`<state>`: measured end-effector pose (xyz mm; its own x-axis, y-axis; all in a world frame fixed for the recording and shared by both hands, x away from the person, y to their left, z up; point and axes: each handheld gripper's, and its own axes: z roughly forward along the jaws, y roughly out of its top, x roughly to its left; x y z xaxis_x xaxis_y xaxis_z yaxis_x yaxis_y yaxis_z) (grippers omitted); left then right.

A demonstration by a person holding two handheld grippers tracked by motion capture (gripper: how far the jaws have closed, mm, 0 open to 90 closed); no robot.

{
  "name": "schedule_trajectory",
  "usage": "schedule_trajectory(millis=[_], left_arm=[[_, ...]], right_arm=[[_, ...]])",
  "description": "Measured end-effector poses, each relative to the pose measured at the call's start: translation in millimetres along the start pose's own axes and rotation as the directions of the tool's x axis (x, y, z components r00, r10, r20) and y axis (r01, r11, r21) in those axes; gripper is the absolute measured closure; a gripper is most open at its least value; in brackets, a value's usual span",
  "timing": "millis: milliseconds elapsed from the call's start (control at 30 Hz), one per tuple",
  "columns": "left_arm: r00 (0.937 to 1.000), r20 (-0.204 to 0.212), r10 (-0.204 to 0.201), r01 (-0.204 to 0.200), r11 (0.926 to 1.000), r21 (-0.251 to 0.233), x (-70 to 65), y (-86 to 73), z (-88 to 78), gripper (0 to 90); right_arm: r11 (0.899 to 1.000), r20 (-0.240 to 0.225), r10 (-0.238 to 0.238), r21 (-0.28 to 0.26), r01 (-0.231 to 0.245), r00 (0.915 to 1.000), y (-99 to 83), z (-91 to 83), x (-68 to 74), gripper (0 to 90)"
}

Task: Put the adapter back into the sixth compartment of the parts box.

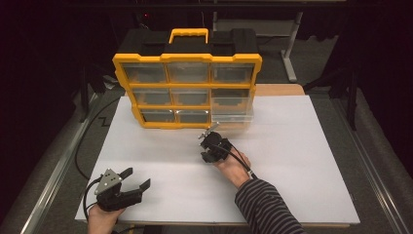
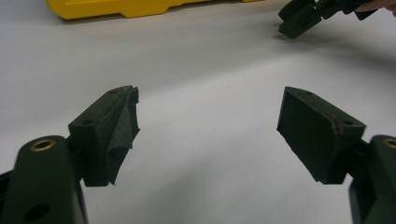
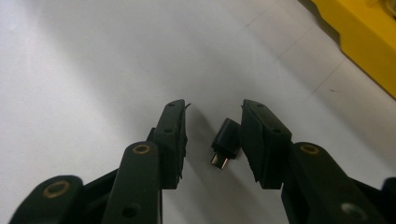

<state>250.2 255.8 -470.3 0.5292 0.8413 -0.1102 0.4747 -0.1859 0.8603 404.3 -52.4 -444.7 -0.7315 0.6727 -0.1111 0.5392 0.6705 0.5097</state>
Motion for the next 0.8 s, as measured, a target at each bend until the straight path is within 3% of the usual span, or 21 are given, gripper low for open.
schedule_trajectory(millis=[167,567,800], left_arm=[[1.0000,0.000,0.001,-0.001,1.0000,0.001,0.0,0.0,0.1,21.2],[1.0000,-0.002,0.004,-0.004,1.0000,0.001,0.0,0.0,0.0,21.2],[1.0000,-0.004,0.002,-0.002,1.0000,0.000,-0.2,0.0,-0.1,21.3]], right_arm=[[1.000,0.020,-0.013,0.026,0.012,0.9997,-0.7,3.1,0.0,58.1],[0.999,-0.047,0.030,0.042,-0.028,0.9984,-0.1,3.0,0.3,75.7],[0.999,-0.045,0.022,0.047,-0.020,0.9987,1.0,2.9,-0.4,76.8]])
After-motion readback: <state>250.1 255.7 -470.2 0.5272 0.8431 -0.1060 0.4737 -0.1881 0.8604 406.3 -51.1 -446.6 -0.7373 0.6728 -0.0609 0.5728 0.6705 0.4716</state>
